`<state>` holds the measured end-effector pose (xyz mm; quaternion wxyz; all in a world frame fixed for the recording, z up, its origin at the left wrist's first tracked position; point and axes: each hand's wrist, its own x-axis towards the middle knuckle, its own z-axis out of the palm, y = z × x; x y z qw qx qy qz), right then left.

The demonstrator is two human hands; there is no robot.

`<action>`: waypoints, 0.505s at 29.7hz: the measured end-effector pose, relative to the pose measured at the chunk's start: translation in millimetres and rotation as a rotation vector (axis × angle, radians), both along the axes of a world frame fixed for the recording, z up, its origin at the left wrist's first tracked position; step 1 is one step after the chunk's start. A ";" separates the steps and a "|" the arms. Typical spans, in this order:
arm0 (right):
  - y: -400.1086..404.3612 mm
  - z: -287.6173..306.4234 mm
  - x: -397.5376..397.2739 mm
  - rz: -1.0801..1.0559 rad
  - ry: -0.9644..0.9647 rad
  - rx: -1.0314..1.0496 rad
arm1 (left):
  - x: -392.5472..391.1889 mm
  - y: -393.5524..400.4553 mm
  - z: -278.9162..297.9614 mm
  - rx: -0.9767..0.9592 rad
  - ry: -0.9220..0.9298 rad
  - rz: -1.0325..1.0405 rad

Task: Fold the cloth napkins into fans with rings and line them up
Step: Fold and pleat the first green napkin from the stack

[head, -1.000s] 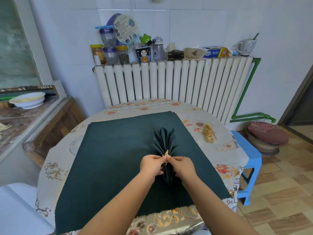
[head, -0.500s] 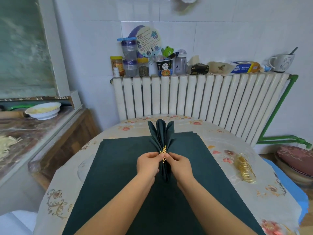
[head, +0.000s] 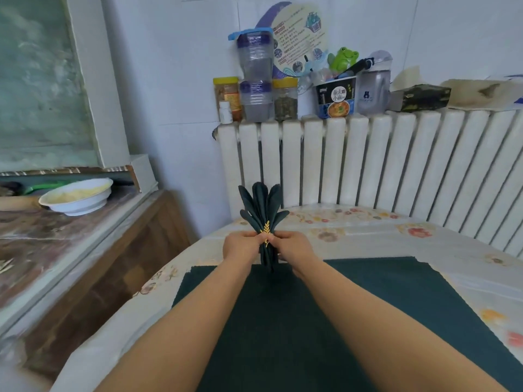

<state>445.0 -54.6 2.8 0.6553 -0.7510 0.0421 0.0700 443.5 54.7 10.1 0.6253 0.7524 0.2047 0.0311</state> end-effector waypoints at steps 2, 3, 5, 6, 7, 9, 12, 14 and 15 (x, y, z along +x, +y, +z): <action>13.7 -7.1 30.3 0.000 -0.006 -0.021 | 28.4 14.3 -5.7 0.038 0.010 -0.010; 18.8 -7.3 40.5 -0.001 -0.009 -0.021 | 37.7 19.4 -4.9 0.045 0.009 -0.020; 32.1 -15.3 61.7 0.006 0.002 -0.047 | 57.0 30.4 -9.8 0.074 0.013 -0.022; 35.9 -18.5 68.3 0.012 -0.002 -0.079 | 65.3 33.7 -13.5 0.079 0.017 -0.019; 39.4 -23.2 74.7 0.017 -0.008 -0.120 | 72.5 36.9 -18.6 0.082 0.027 -0.022; 40.6 -26.6 80.4 0.021 -0.034 -0.193 | 80.3 38.1 -24.3 0.088 0.046 -0.033; 40.9 -30.7 88.1 0.036 -0.046 -0.237 | 86.7 38.3 -31.9 0.056 0.068 0.001; 39.4 -33.6 92.1 0.050 -0.036 -0.268 | 87.7 37.2 -36.1 0.022 0.069 0.024; 39.7 -34.7 93.7 0.057 -0.039 -0.271 | 87.8 36.7 -37.3 0.015 0.066 0.037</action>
